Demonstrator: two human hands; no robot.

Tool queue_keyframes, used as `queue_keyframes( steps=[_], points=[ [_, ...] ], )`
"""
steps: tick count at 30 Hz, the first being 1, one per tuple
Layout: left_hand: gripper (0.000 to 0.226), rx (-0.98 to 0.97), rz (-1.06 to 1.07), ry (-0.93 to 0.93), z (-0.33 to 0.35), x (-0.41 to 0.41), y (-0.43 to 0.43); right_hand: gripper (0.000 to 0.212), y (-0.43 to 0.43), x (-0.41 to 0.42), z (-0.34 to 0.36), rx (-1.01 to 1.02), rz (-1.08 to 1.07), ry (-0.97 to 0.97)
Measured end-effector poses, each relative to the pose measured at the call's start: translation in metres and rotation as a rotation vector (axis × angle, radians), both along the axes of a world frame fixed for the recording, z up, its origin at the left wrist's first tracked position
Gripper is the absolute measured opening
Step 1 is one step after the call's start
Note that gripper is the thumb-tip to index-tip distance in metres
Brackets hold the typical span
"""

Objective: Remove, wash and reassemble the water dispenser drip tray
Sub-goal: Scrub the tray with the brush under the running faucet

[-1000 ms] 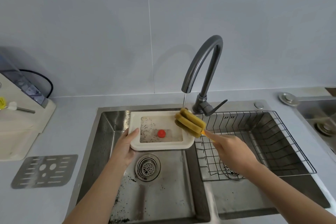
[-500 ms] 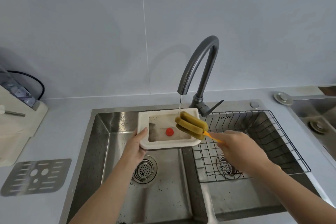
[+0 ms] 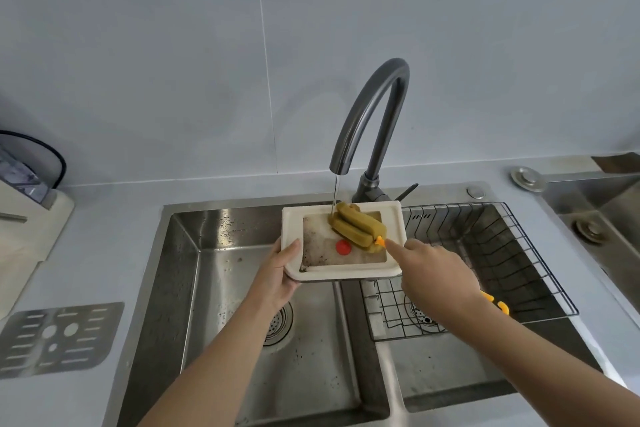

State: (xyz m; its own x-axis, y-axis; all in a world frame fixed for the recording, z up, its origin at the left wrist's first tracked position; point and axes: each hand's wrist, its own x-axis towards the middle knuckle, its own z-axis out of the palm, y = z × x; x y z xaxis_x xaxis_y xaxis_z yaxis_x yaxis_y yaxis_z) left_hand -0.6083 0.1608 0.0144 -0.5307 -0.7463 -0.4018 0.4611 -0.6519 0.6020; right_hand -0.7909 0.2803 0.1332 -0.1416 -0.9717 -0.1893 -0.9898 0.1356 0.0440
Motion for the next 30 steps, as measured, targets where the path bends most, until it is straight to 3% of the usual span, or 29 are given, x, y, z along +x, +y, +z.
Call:
queue_keyframes(
  steps=[10,22,25,28,30],
  points=[
    [0.023,-0.029,-0.081,-0.010,-0.003,-0.023,-0.008,0.044,-0.016,0.009,-0.001,-0.024,0.026,-0.003],
    [0.034,-0.124,-0.140,-0.004,-0.005,-0.009,-0.028,0.052,-0.046,0.007,0.005,0.000,0.125,-0.054],
    [0.044,-0.114,-0.135,0.006,-0.006,-0.005,-0.031,0.052,-0.049,0.007,0.007,0.012,0.147,-0.063],
    [0.074,-0.131,-0.137,-0.004,-0.006,-0.003,-0.033,0.052,-0.050,0.008,0.007,0.037,0.178,-0.069],
    [0.078,-0.125,-0.139,0.016,-0.008,-0.001,-0.035,0.053,-0.051,0.008,0.007,0.052,0.197,-0.076]
  ],
)
